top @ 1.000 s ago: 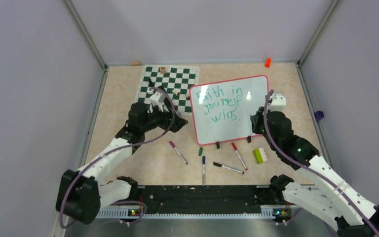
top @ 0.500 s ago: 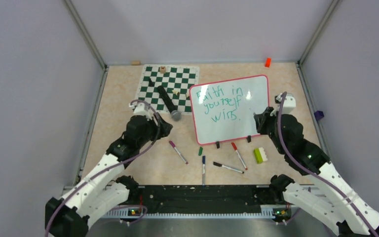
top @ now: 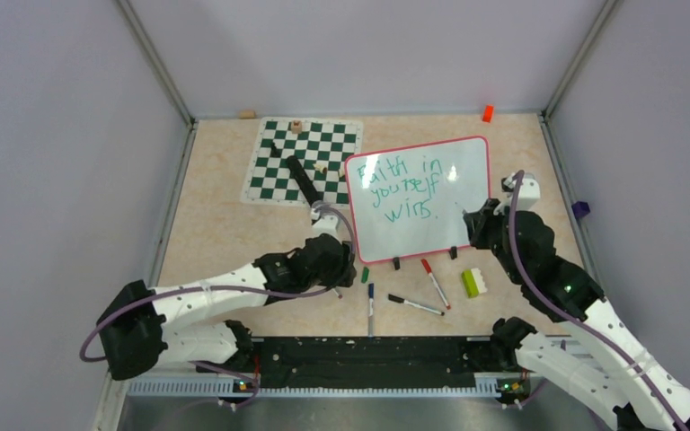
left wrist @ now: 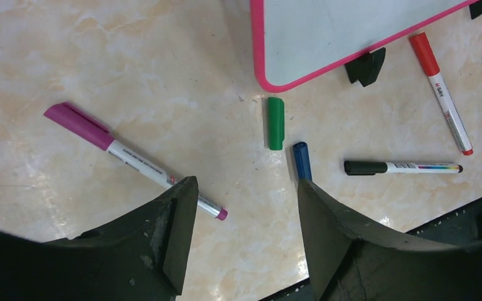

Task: Write a sentence on the whiteboard
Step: Close the whiteboard marker at the center of the board.

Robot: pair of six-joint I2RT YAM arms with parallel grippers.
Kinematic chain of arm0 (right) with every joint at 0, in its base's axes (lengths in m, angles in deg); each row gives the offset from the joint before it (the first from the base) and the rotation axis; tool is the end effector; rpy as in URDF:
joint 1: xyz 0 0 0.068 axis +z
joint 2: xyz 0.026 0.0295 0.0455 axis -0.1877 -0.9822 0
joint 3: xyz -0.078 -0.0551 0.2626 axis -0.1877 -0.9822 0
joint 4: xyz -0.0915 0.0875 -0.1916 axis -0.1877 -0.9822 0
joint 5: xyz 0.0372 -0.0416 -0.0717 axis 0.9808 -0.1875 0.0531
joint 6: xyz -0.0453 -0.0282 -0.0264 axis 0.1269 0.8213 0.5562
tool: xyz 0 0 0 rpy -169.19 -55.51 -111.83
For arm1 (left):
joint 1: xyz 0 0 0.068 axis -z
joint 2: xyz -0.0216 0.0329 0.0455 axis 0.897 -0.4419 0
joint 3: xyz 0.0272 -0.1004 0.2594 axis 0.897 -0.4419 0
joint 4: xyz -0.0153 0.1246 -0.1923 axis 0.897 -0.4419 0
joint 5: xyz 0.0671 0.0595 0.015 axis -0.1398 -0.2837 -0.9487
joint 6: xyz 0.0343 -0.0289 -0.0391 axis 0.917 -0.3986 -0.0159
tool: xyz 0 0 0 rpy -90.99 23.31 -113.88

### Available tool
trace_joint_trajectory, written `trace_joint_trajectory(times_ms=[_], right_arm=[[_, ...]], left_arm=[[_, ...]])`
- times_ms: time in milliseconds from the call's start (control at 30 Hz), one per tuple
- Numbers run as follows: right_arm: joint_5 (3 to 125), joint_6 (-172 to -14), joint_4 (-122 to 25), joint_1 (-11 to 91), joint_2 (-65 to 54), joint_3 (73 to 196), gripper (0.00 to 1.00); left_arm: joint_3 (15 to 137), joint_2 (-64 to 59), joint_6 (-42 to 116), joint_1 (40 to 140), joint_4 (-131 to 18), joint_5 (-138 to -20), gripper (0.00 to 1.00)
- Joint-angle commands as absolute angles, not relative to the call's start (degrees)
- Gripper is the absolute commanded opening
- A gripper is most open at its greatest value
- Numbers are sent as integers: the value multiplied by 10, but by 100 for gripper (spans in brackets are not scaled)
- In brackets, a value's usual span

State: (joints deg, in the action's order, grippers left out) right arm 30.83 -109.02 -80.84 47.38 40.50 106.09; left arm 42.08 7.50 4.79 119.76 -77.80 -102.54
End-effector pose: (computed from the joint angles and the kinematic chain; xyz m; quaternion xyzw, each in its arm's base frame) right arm 0.0906 0.0440 0.3305 0.0258 0.8141 0.1153 0.5685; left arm 0.1231 -0.1617 0.2313 0.0511 0.9208 -0.1987 0.3317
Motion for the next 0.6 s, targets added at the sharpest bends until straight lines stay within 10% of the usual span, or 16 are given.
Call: trace_joint_trajectory(times_ms=[0, 567], right_arm=[[320, -1087, -805, 468, 403, 1093, 0], [324, -1071, -791, 468, 415, 1100, 0]], left_arm=[[447, 22, 45, 1224, -708, -1072, 63], [545, -174, 33, 1246, -713, -1101, 45]])
